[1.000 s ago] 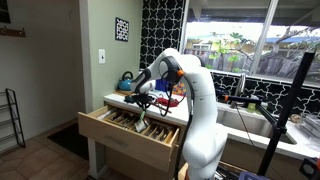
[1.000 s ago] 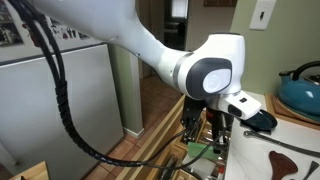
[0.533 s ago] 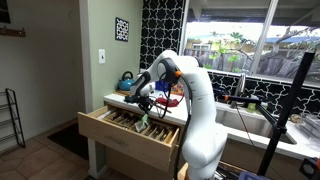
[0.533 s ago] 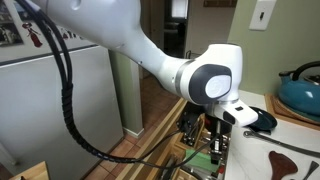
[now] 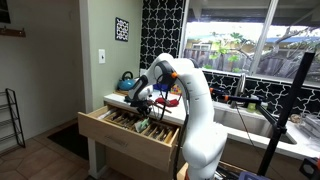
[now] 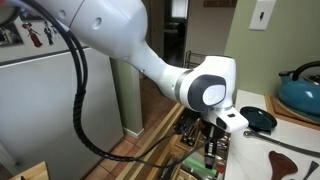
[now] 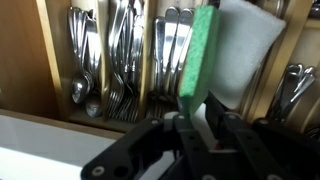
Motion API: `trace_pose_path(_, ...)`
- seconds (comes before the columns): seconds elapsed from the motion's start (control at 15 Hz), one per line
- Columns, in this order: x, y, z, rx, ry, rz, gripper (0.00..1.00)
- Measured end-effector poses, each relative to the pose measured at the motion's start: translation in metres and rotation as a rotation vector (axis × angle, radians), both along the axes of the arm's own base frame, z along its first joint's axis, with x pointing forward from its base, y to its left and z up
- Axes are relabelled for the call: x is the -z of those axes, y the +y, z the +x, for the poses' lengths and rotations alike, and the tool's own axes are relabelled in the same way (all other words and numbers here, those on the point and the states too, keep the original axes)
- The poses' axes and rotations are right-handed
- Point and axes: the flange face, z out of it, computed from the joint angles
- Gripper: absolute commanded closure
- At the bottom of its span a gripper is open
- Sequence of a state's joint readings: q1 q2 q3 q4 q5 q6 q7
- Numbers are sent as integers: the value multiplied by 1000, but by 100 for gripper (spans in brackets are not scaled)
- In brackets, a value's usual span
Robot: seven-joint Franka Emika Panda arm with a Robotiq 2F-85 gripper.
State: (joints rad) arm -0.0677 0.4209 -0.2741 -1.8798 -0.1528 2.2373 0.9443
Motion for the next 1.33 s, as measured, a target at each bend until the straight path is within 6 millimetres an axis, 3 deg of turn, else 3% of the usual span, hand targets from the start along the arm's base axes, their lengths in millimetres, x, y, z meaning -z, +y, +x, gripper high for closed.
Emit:
trace_pose_path(0.2, -2, 9, 5, -13, -10, 5, 19)
trace_pose_path(0.4, -18, 30, 13, -111, -34, 20, 0)
trace_pose_path(0.87, -63, 96, -2, -499, -32, 68, 0)
trace_pose_path(1.33, -46, 156, -19, -891, 26, 114, 0)
